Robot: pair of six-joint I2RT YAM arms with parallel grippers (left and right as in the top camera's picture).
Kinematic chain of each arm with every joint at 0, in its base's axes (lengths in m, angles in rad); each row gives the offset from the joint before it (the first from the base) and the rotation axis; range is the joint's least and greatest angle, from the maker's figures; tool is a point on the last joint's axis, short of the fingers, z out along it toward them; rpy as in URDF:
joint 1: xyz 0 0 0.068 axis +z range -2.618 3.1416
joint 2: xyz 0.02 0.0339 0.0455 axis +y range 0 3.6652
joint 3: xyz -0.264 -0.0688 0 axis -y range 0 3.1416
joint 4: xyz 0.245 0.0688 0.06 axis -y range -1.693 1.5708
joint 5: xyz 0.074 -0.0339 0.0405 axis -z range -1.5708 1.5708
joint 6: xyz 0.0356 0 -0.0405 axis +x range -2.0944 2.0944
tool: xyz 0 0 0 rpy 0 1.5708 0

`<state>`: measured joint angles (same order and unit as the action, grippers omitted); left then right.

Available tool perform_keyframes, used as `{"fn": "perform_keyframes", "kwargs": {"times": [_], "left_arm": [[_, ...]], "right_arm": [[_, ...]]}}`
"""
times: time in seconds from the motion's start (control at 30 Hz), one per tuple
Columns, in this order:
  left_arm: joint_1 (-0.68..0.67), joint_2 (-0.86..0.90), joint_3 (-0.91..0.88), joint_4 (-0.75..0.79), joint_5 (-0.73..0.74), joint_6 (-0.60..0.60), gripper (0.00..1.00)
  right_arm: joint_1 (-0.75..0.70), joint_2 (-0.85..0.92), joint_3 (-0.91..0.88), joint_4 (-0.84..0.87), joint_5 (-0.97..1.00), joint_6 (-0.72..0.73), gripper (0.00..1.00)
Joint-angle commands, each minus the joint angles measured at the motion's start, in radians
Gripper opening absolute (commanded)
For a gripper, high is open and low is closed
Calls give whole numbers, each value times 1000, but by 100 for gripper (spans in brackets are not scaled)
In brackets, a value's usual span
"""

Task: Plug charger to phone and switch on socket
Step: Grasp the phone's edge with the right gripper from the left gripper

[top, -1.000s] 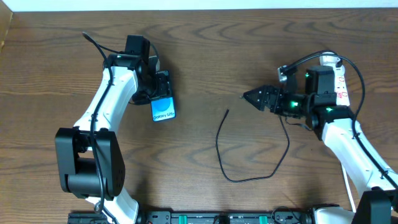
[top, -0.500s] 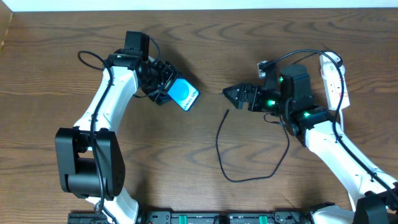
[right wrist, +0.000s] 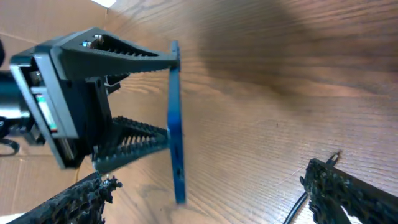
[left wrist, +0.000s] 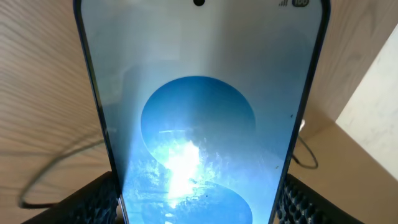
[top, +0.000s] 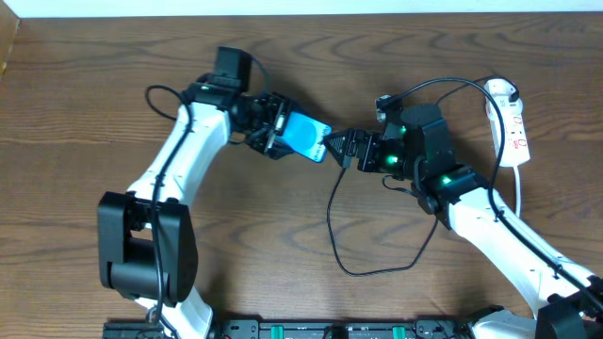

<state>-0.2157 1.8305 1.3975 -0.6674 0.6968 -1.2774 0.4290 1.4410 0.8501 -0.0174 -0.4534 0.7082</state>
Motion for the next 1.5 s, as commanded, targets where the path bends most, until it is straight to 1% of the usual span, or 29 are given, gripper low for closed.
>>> {"fn": "perform_keyframes", "kwargs": {"times": [0.0, 0.07, 0.27, 0.53, 0.6, 0.67, 0.7, 0.77, 1.0, 1.13, 1.2, 1.3, 1.47], "left_arm": [[-41, -30, 14, 30, 33, -85, 7], [-66, -30, 14, 51, 33, -123, 7], [-115, -30, 14, 85, 47, -199, 7], [-158, -30, 14, 136, 68, -222, 7], [-164, -30, 14, 139, 83, -222, 7], [-169, -30, 14, 139, 82, -221, 7], [-170, -30, 14, 139, 82, -221, 7], [-170, -30, 14, 139, 85, -222, 7], [-171, -30, 14, 159, 120, -221, 7], [-174, -30, 14, 161, 125, -221, 7], [-174, -30, 14, 161, 125, -221, 7], [-174, -30, 14, 161, 125, -221, 8], [-174, -30, 14, 161, 124, -221, 7]], "right_arm": [[11, 1, 16, 2, 37, 21, 97], [11, 1, 16, 2, 43, 26, 95], [11, 1, 16, -1, 75, 43, 93], [11, 2, 16, -2, 84, 42, 91], [11, 2, 16, -2, 89, 42, 88], [11, 2, 16, -2, 89, 42, 81], [11, 2, 16, -2, 89, 42, 75], [11, 2, 16, -2, 89, 42, 65], [11, 2, 16, -5, 89, 35, 54], [11, 2, 16, -8, 89, 35, 42], [11, 2, 16, -10, 89, 35, 34], [11, 2, 16, -12, 89, 35, 27], [11, 2, 16, -17, 89, 35, 6]]}}
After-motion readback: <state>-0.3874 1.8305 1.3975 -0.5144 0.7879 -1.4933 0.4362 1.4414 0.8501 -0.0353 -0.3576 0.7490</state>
